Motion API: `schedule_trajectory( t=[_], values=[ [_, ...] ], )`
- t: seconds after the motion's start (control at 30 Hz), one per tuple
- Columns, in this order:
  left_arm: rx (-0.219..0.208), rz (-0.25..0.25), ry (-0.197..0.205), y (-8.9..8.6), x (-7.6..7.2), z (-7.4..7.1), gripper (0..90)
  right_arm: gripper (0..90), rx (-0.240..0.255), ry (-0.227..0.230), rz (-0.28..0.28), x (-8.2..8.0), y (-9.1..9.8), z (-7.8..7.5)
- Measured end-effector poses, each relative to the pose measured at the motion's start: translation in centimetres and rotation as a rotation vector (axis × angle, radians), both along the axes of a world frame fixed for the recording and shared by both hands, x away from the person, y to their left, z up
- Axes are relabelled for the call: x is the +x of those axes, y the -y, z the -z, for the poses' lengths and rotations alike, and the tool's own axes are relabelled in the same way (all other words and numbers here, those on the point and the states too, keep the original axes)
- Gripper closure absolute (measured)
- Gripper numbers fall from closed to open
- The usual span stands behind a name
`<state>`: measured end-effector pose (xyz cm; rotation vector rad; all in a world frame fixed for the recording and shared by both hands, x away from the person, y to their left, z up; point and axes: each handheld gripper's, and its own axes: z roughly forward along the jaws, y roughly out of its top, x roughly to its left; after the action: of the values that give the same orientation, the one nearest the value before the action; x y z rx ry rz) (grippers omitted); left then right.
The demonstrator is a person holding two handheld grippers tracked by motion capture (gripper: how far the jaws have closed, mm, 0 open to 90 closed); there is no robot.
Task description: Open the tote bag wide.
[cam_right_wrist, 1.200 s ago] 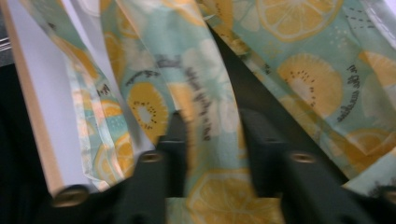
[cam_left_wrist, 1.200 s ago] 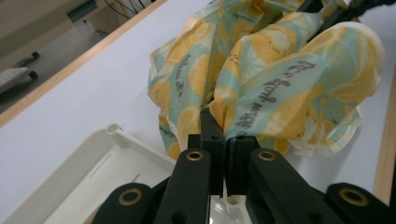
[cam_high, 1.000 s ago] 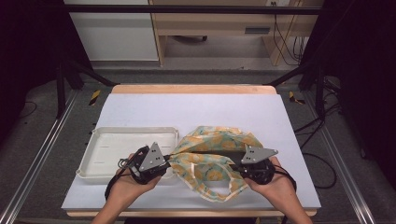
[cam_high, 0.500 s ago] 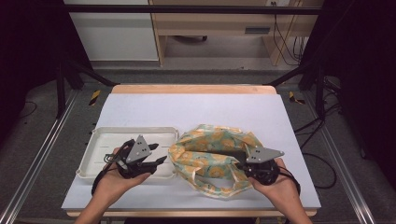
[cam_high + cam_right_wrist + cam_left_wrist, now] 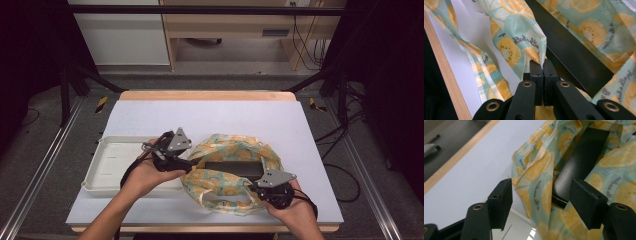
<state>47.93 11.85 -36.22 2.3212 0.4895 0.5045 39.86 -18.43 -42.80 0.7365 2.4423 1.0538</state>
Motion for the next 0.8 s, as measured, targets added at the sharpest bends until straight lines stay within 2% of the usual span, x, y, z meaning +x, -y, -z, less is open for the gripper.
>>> schedule_trajectory(
  t=[0.07, 0.13, 0.17, 0.27, 0.37, 0.4, 0.47, 0.5, 0.57, 0.7, 0.8],
  values=[
    [0.041, 0.014, -0.017, 0.9, 0.6, 0.6, 32.0, 89.8, 0.006, 0.003, -0.006, -0.1, -0.1, 0.0],
    [0.082, 0.014, -0.023, 1.8, 1.3, 1.3, 32.0, 89.8, 0.008, 0.008, -0.008, -0.2, -0.1, -0.1],
    [0.09, 0.013, -0.028, 2.1, 1.4, 1.6, 33.7, 89.8, 0.009, 0.008, -0.008, -0.3, -0.1, -0.1],
    [0.112, 0.01, -0.043, 2.7, 1.9, 2.0, 40.5, 89.8, 0.009, 0.011, -0.017, -0.6, -0.2, -0.1],
    [0.134, -0.009, -0.048, 3.0, 2.1, 2.1, 52.4, 89.9, 0.007, 0.013, -0.028, -1.1, -0.4, 0.0],
    [0.143, -0.018, -0.056, 3.1, 2.2, 2.1, 58.8, 90.0, 0.003, 0.015, -0.032, -1.3, -0.4, 0.1],
    [0.182, -0.032, -0.057, 3.2, 2.5, 1.9, 67.3, 90.0, -0.005, 0.012, -0.039, -1.7, -0.5, 0.2],
    [0.192, -0.032, -0.058, 3.3, 2.8, 1.8, 73.6, 90.0, -0.013, 0.012, -0.044, -1.9, -0.6, 0.3],
    [0.216, -0.037, -0.062, 3.5, 3.3, 1.6, 80.4, 90.0, -0.029, 0.005, -0.052, -2.3, -0.6, 0.6],
    [0.242, -0.05, -0.054, 3.6, 4.3, 1.4, 86.7, 90.0, -0.061, -0.014, -0.069, -3.0, -0.7, 1.3],
    [0.251, -0.073, -0.031, 3.6, 5.2, 1.7, 87.7, 90.0, -0.069, -0.025, -0.081, -3.4, -0.7, 1.8]
  ],
)
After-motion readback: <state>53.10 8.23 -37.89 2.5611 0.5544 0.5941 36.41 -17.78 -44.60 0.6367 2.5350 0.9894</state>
